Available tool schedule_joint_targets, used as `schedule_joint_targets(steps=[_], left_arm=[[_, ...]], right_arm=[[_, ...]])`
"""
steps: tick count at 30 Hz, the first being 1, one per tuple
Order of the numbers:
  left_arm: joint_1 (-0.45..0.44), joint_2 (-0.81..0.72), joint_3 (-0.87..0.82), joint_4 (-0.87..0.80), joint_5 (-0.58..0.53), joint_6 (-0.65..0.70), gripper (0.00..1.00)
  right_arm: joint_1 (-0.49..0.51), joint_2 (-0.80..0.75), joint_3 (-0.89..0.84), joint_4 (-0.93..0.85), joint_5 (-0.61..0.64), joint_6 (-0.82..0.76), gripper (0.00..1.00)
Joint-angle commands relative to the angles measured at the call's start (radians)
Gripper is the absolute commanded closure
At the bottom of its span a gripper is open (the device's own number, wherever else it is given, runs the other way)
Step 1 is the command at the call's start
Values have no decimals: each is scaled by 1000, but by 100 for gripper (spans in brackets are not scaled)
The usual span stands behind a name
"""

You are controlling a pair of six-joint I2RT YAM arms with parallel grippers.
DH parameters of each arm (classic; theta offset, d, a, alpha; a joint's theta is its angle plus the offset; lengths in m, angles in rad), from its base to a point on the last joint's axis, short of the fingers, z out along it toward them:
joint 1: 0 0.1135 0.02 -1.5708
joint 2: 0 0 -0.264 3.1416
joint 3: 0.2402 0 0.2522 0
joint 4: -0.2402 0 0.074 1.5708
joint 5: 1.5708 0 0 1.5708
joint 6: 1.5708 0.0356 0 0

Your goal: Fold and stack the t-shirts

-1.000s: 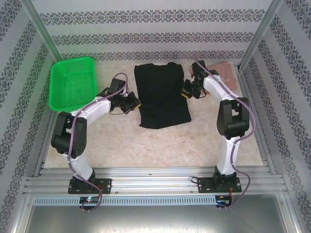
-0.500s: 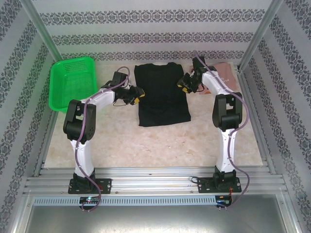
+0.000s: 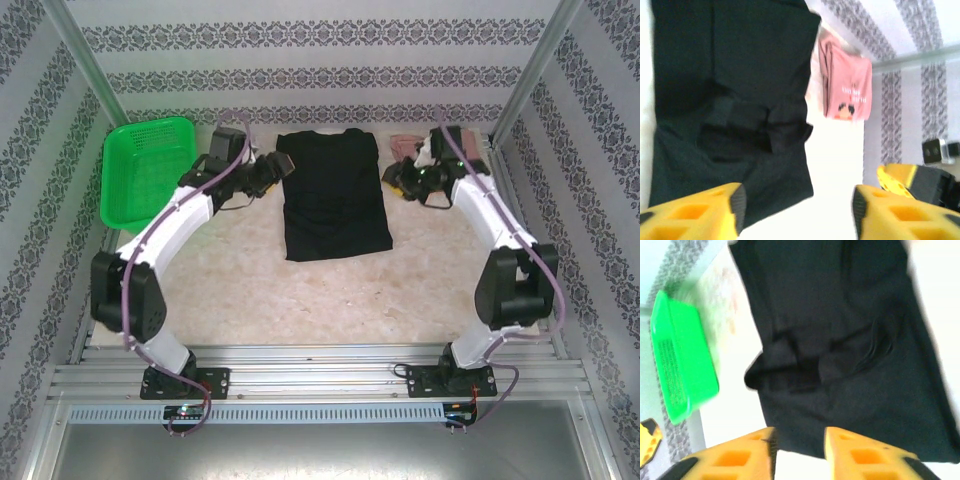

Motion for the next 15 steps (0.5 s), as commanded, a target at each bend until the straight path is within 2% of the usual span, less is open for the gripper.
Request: schedule_joint_targets(steps=[1, 3, 6, 15], left_arm=[[-102, 4, -127, -90, -40, 27, 53], [-143, 18, -169, -78, -50, 8, 64], [-161, 76, -193, -41, -31, -21, 77], [-142, 372, 57, -27, -51, 11, 80]], right_arm=[[42, 23, -200, 149, -96, 62, 84], [59, 59, -261, 235, -124, 114, 91], [81, 106, -284, 320, -108, 158, 95], [82, 356, -50, 297, -35, 169, 97]])
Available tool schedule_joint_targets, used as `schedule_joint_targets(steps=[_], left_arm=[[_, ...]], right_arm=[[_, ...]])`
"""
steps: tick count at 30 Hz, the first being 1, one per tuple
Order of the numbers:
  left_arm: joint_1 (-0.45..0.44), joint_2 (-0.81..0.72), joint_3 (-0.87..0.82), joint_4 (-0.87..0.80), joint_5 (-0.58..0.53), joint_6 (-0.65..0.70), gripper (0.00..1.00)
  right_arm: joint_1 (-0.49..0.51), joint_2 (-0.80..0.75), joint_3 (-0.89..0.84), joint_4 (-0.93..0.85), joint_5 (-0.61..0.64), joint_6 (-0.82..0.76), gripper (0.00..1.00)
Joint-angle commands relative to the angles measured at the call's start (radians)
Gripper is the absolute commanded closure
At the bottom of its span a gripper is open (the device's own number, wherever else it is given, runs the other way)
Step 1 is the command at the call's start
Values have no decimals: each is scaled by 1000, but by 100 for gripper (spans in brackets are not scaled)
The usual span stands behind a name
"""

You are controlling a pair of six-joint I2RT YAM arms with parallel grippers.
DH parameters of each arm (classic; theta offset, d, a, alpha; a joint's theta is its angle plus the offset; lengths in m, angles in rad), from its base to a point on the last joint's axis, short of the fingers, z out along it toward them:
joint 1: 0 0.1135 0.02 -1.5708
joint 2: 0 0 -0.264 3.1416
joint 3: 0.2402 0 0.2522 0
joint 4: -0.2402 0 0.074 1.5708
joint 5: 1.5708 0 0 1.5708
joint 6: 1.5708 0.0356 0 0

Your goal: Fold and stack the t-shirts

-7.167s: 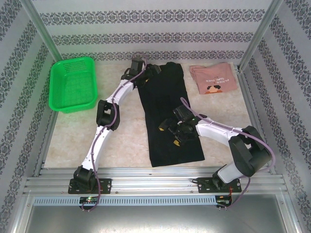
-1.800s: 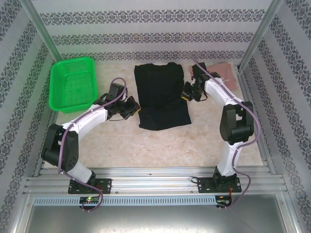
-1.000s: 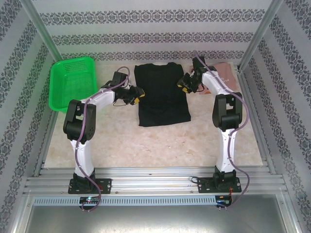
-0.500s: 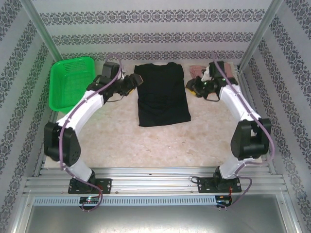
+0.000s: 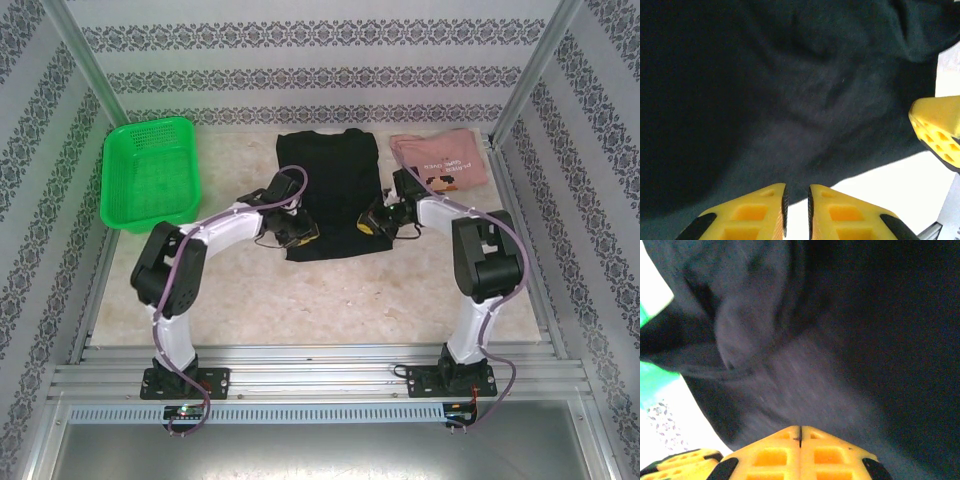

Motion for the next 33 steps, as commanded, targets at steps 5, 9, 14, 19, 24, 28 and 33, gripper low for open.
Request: schedule_joint_targets(steps=[5, 9, 14, 19, 24, 28, 33], left_arm=[[58, 164, 208, 10, -70, 12, 80], [87, 210, 278, 32, -110, 16, 80], [118, 198, 316, 33, -178, 21, 78], [129, 68, 260, 115, -168, 12, 71], [110, -173, 37, 181, -134, -27, 60], [58, -326, -155, 180, -168, -56, 57], [-12, -466, -355, 129, -223, -90, 54]], right_arm=[[-19, 207, 245, -1, 54, 36, 97], [-28, 303, 417, 0, 43, 54, 96], [-24, 279, 561, -16, 22, 19, 82], [-31, 111, 441, -114, 49, -96, 78], [-42, -26, 180, -140, 42, -154, 81], [-48, 24, 108, -13, -2, -88, 88], [-52, 183, 213, 45, 5, -23, 89]])
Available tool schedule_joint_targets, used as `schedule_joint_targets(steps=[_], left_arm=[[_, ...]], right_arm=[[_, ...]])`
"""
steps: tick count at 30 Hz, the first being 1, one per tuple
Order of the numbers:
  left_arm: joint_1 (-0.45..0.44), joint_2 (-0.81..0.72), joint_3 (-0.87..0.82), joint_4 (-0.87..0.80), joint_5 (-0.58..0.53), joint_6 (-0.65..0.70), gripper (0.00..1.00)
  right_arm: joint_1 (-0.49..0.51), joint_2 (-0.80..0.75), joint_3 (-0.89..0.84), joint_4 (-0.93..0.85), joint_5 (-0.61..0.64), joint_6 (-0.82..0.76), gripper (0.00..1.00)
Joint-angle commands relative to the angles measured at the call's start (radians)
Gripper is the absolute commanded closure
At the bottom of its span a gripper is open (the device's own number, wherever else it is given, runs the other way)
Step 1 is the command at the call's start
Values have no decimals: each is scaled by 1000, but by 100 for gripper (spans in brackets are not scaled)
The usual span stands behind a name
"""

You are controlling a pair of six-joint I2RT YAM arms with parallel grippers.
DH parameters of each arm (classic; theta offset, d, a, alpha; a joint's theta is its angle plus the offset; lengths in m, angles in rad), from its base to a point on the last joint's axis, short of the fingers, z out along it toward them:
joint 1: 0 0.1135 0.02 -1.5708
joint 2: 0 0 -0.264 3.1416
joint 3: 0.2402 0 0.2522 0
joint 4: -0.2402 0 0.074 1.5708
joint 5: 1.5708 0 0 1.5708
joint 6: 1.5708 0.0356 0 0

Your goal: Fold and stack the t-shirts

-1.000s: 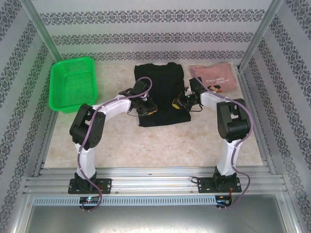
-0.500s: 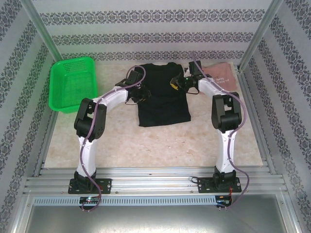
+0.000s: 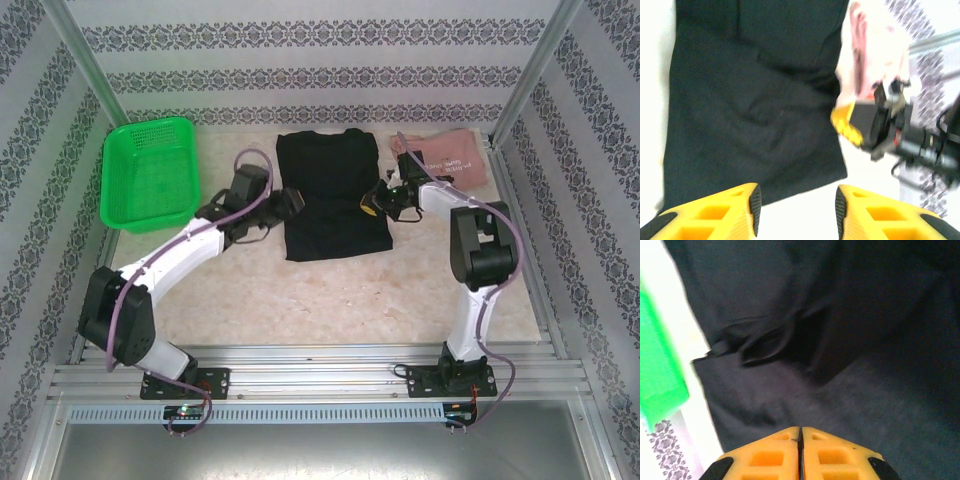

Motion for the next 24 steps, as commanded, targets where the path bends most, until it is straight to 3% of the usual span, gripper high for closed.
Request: schedule_joint_targets(steps=[1, 7, 12, 14, 16, 18, 24], left_arm=[[-33, -67, -139, -37, -53, -58, 54], [-58, -165, -316, -9, -71, -118, 44], [-63, -128, -368, 56, -83, -154, 38], [-64, -112, -375, 124, -82, -179, 36], [-67, -87, -369, 179, -90, -203, 35], [-67, -50, -385, 285, -80, -247, 34], [-82, 86, -360, 438, -48, -321, 34]], right_arm=[[-10, 102, 91, 59, -6, 49, 89], [-18, 264, 340, 82, 7, 113, 83], [-23, 303, 467, 79, -66, 126, 68], [-18, 240, 438, 66, -116, 92, 65], [-16, 127, 376, -86, -61, -21, 63], [-39, -4, 232, -152, -15, -90, 51], [-141, -204, -120, -185, -56, -211, 38]])
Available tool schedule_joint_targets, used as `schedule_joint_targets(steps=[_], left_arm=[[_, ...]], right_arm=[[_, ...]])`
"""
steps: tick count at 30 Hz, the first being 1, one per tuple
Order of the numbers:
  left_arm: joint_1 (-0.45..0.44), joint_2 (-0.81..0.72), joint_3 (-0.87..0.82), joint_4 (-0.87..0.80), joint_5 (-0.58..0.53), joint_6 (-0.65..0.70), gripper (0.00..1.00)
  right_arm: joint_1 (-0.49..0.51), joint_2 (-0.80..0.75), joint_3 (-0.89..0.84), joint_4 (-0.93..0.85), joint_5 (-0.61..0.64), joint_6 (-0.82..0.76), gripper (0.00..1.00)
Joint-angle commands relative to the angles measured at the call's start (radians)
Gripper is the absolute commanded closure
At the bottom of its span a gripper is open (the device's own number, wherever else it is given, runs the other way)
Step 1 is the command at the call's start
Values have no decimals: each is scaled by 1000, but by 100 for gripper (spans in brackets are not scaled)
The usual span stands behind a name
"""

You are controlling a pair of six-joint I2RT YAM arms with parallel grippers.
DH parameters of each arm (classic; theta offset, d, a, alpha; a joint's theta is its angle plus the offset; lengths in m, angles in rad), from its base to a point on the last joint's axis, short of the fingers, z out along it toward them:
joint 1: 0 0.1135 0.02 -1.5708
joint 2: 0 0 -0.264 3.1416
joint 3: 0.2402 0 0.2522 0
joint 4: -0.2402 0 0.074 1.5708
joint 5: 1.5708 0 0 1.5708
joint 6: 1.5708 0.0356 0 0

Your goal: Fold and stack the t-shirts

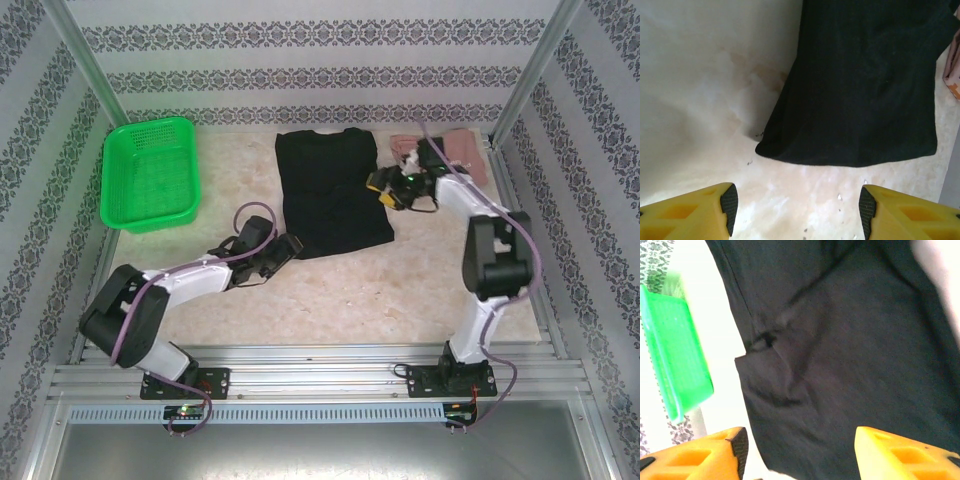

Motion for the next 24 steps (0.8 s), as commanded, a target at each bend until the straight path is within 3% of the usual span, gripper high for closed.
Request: schedule_joint_targets(steps=[1, 5, 19, 21, 24], left_arm=[[-17, 71, 17, 164, 22, -81, 34], [-25, 146, 79, 103, 33, -84, 37], [-25, 217, 134, 109, -92, -97, 48], [-25, 235, 149, 103, -104, -95, 52], [-23, 267, 180, 106, -112, -90, 61]], right_arm=[[-53, -23, -135, -65, -19, -126, 38], [-85, -14, -221, -14, -51, -141, 36], [-45, 96, -228, 9, -49, -151, 34], [-38, 108, -227, 15, -31, -142, 39], [-36, 121, -218, 41, -22, -116, 56]])
